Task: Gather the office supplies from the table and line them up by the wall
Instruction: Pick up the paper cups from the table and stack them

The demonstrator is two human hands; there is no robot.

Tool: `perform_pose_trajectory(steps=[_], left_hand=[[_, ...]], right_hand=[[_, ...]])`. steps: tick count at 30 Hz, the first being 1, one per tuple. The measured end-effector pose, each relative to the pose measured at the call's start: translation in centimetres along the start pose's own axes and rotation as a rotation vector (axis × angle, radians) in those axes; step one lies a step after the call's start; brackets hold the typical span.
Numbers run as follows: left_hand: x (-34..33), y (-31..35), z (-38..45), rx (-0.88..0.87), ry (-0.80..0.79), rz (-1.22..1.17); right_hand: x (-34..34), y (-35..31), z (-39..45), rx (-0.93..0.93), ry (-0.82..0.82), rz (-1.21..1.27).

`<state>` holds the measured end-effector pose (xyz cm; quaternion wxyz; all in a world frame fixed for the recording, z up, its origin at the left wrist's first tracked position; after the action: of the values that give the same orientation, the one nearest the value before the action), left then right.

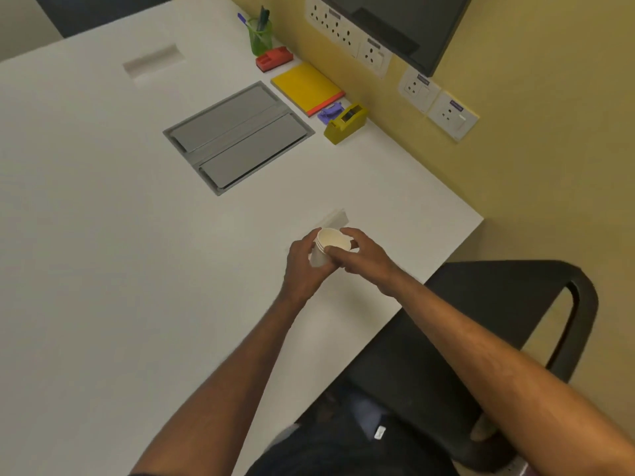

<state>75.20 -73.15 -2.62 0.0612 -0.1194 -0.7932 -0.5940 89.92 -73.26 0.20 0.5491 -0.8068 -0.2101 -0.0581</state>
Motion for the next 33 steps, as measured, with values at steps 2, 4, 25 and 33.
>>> perform_pose_trajectory(steps=[2, 4, 25, 33], left_hand=[[0.6, -0.8, -2.1, -0.008, 0.019, 0.011], [1.2, -1.5, -4.0, 0.030, 0.057, 0.018], [1.5, -4.6, -9.8, 0.134, 0.095, 0.181], [-0.1, -5.8, -8.7, 0.195, 0.087, 0.152]], right_hand=[[-1.3, 0.0, -1.4, 0.000, -0.033, -0.014], [-2.4, 0.2, -2.6, -0.018, -0.060, -0.019], [-4.6, 2.3, -4.6, 0.014, -0.229, -0.224], [-0.2, 3.4, -2.6, -0.014, -0.237, -0.145]])
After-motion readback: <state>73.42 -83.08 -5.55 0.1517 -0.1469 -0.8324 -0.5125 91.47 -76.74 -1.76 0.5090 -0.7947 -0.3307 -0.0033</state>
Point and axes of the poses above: each hand's wrist, its own z-axis towards the middle knuckle, its own x-axis out of the back of the hand, y = z × x, the point moved 6 cm from there along z, towards the middle knuckle, and after that the axes turned 9 degrees about x, right-handed, at the moved point
